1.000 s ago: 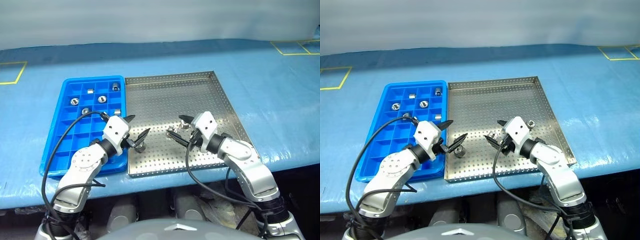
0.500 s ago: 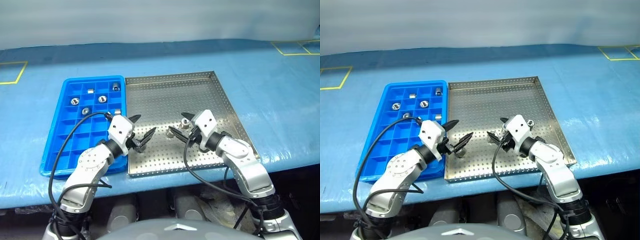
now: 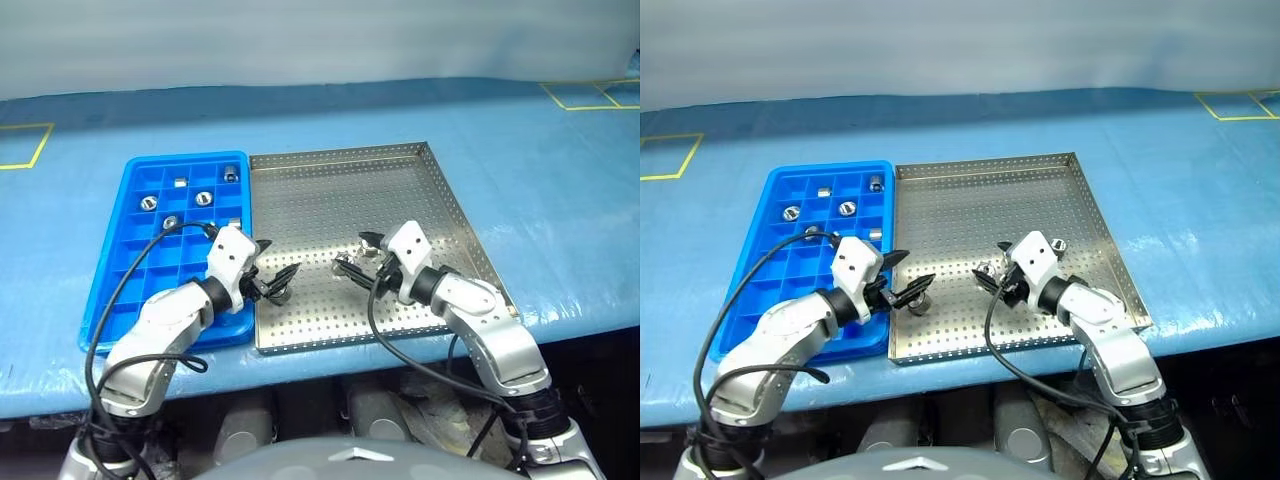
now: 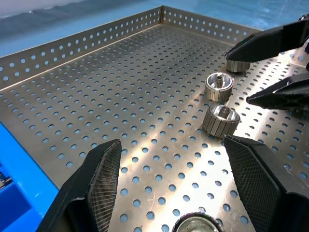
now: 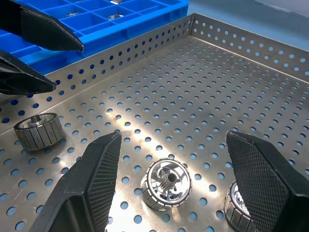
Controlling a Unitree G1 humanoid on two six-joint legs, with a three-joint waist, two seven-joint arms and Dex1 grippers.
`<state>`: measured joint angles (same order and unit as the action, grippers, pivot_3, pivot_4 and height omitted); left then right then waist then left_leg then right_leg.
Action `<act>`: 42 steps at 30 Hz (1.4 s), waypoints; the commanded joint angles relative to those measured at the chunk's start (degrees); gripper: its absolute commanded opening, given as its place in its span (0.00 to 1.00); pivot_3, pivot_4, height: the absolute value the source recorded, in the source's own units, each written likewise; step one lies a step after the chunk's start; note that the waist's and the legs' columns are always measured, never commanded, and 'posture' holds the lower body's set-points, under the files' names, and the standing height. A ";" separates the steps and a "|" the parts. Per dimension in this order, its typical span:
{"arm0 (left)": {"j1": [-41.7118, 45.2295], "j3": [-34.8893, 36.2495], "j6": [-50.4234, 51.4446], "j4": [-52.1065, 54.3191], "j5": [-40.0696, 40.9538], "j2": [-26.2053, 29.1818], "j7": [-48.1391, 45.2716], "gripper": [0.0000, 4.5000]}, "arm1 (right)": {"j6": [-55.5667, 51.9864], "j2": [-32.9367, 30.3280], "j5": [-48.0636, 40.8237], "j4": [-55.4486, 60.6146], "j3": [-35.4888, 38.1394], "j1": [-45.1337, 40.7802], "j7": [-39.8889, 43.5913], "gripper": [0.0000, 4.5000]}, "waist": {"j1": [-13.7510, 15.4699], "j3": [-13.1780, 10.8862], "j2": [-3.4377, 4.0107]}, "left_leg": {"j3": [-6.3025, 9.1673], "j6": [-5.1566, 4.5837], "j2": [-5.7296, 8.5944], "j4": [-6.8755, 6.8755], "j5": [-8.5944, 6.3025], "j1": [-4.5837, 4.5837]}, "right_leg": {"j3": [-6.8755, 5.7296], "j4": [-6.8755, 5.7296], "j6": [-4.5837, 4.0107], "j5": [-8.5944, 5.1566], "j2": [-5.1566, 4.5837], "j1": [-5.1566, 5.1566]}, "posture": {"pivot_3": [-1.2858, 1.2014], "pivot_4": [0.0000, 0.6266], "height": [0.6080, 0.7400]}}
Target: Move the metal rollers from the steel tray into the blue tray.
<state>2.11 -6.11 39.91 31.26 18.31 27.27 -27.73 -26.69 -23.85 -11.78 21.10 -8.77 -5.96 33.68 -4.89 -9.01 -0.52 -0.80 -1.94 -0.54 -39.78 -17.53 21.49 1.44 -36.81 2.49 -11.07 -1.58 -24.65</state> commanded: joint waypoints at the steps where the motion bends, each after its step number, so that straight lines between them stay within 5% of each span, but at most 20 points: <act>1: 2.26 0.04 3.27 4.47 0.96 4.39 -2.95 0.82 | 0.53 0.26 -0.14 2.02 -0.16 -1.06 -0.18 0.81 | 0.00 0.00 -0.01 | 0.00 0.00 0.00 0.00 0.00 0.00 | 0.00 0.00 -0.01 -0.01 0.00 0.00 | 0.45 0.24 1.00; 10: 14.36 -8.78 5.17 3.08 -2.46 19.18 -15.43 0.82 | 2.54 0.84 0.73 2.62 -1.20 0.40 -1.09 0.81 | -0.02 -0.02 -0.04 | 0.00 0.00 0.04 0.00 0.00 0.02 | 0.00 0.01 -0.03 0.00 -0.01 -0.02 | 0.45 0.24 1.00; 17: 22.32 -16.48 3.56 -2.15 -7.32 25.25 -23.67 0.82 | 3.84 1.38 1.17 2.91 -1.05 1.34 -2.02 0.81 | -0.66 -0.03 -0.05 | -0.04 0.00 0.03 0.02 0.00 0.04 | 0.02 0.01 0.10 -0.11 0.03 -0.06 | 0.44 0.24 1.00; 42: 29.29 -27.29 -1.69 -10.57 -18.93 22.91 -36.54 0.82 | 4.54 1.78 1.51 2.14 -0.36 0.26 -3.05 0.81 | -2.69 -0.04 -0.06 | -0.15 -0.04 0.01 0.01 -0.02 0.05 | 0.15 0.00 0.22 -0.09 0.04 -0.10 | 0.43 0.24 1.00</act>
<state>30.66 -33.17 38.90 20.74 0.29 50.33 -63.74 -22.98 -22.25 -9.73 21.44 -10.39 -5.14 30.86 -7.58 -9.05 -0.58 -0.95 -1.98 -0.52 -39.77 -17.55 21.54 1.60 -36.81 2.71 -11.16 -1.53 -24.75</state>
